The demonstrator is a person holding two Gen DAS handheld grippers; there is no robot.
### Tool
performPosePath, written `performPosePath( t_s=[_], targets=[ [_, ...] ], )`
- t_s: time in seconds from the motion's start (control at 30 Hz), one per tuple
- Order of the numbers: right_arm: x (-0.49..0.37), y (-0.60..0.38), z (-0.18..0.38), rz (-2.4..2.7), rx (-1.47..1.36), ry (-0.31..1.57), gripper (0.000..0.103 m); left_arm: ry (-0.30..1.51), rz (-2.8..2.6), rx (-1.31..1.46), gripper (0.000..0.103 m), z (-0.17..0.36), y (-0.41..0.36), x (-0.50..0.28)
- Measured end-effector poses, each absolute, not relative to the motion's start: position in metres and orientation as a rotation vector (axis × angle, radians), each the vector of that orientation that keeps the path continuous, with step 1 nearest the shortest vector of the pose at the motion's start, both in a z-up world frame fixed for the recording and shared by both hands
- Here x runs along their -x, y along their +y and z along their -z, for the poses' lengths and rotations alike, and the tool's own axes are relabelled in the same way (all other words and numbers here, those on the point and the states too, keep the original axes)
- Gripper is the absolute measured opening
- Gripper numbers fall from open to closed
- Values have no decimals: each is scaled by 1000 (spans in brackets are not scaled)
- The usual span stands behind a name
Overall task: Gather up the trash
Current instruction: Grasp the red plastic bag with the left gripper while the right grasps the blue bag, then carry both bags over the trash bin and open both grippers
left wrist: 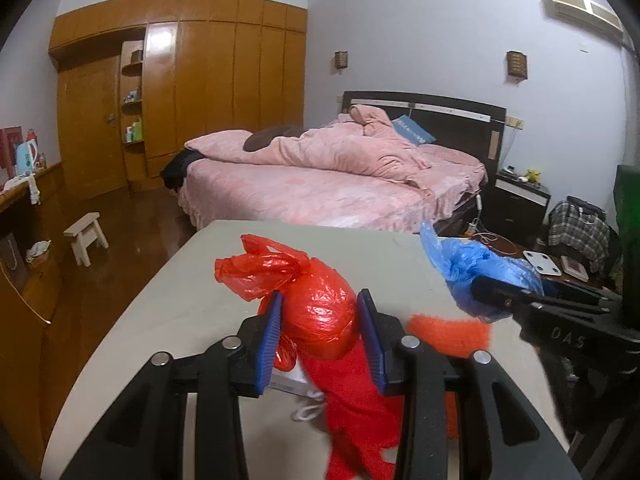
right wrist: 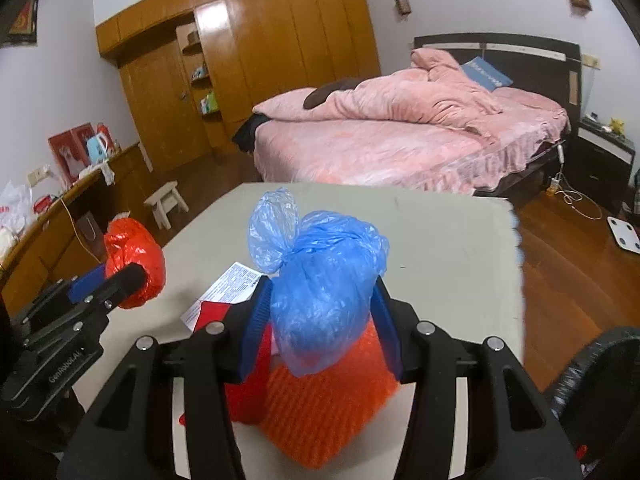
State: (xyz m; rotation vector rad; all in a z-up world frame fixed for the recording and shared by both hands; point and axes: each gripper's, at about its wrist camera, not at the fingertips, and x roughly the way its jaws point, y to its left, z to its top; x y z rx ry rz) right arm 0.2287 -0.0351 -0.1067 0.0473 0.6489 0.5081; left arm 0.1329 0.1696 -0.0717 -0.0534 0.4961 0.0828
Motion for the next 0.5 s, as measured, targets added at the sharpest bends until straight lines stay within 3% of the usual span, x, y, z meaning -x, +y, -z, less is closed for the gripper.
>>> performPosePath(
  t_s=[0.5],
  targets=[
    [-165,-131,76,-407,-89,587,48,490,90,41,37,55,87,-109]
  ],
)
